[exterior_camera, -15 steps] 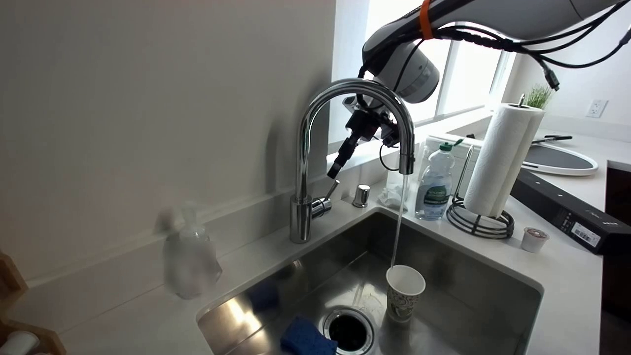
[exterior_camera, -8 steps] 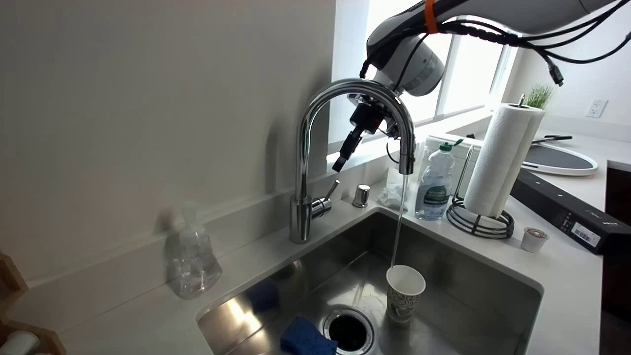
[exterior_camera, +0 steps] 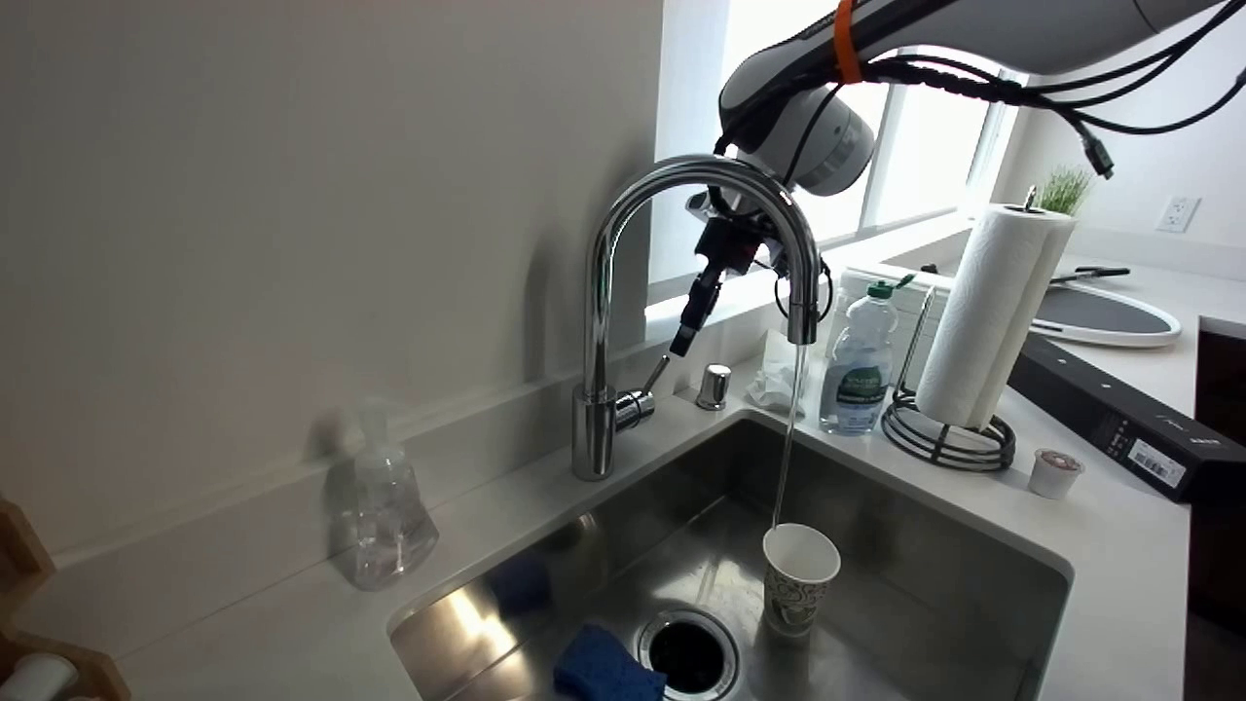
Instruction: Push the faucet to the right then open the faucet and close it.
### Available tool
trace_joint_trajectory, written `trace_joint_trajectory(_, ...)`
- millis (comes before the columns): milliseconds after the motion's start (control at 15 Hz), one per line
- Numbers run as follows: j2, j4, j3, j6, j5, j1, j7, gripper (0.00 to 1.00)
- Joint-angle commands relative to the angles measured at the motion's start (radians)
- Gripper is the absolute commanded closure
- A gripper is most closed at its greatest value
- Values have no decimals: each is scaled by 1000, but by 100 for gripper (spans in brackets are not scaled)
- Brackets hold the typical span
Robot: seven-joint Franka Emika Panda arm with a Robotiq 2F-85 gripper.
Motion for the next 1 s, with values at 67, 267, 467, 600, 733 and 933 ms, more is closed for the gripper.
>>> trace_joint_trajectory(67,20,17,12,-30,-22,7,24,100)
trace_joint_trajectory(267,26,20,18,-27,-17,8,21,100)
trace_joint_trajectory(467,31,24,29,-25,-3,2,13,100)
trace_joint_trajectory(600,33,27,41,-26,12,-1,8,100)
trace_joint_trajectory(733,36,31,55,-25,25,-3,4,100)
trace_joint_trajectory(933,40,35,72,-26,35,-1,3,100)
